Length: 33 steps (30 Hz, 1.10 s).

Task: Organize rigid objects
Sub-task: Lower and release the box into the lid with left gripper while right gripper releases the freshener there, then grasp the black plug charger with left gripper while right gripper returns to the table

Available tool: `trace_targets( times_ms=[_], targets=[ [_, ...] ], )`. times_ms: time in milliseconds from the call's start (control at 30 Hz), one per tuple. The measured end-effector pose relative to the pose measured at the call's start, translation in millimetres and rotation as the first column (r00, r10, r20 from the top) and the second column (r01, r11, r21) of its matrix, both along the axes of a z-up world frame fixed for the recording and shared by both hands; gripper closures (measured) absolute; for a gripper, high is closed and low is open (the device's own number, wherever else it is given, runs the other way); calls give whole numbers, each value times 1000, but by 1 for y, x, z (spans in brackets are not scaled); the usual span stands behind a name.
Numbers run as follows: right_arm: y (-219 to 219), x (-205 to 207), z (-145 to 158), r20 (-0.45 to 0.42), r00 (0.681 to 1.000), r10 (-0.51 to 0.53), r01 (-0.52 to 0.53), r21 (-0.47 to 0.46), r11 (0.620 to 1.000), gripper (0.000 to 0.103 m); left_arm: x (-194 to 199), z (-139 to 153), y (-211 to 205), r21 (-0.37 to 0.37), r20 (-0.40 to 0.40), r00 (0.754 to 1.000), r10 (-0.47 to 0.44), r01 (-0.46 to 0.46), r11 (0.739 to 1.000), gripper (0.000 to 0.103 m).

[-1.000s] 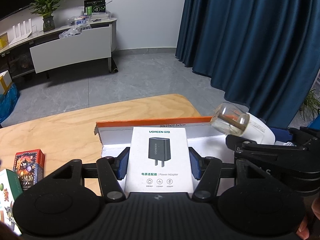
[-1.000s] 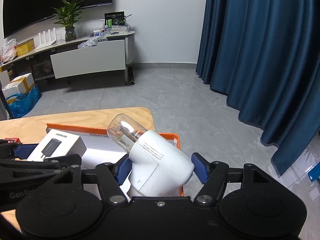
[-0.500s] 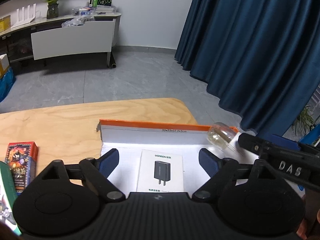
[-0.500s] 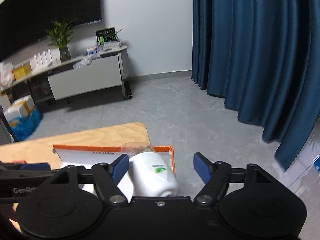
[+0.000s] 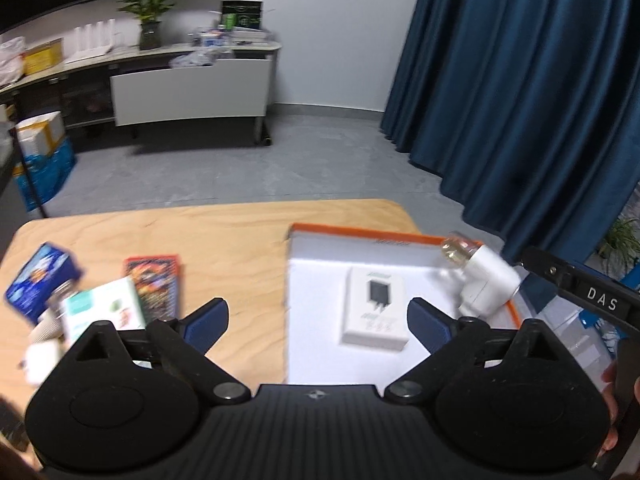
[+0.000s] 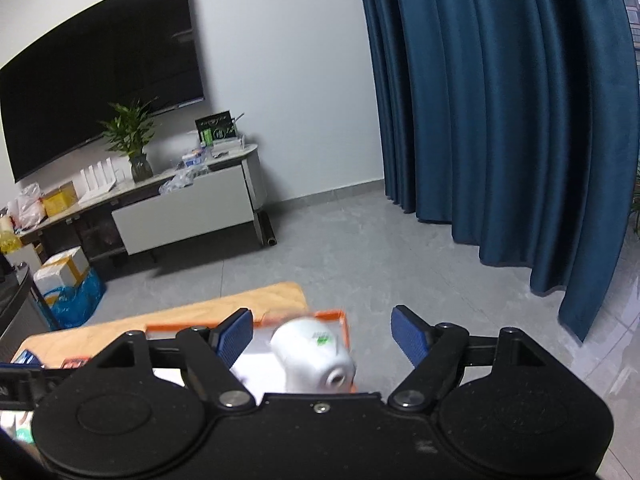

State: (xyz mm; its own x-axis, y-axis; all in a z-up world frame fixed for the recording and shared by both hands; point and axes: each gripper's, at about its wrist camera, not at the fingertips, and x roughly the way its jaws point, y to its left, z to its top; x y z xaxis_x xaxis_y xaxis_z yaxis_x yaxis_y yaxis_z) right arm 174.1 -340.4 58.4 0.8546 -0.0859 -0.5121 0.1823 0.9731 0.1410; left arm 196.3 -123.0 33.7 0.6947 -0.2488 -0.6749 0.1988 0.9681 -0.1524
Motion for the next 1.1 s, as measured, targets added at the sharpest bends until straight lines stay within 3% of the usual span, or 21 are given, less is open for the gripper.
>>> trace_targets(
  times_ms=[500, 733, 967, 1100],
  targets=[
    [74, -34, -12, -110, 984, 139, -137, 30, 990, 10, -40, -14, 50, -30, -27, 998, 53, -54, 998, 4],
    [108, -36, -17, -131, 964, 231, -227, 39, 973, 10, -56, -23, 92, -35, -31, 990, 136, -137, 990, 4],
    [140, -39, -22, -156, 938, 308, -309, 21, 951, 10, -79, -31, 146, -34, -26, 969, 246, -247, 969, 4],
    [150, -41, -24, -163, 927, 337, -337, 28, 941, 10, -93, -37, 181, -32, -14, 933, 359, -359, 933, 4]
  ],
)
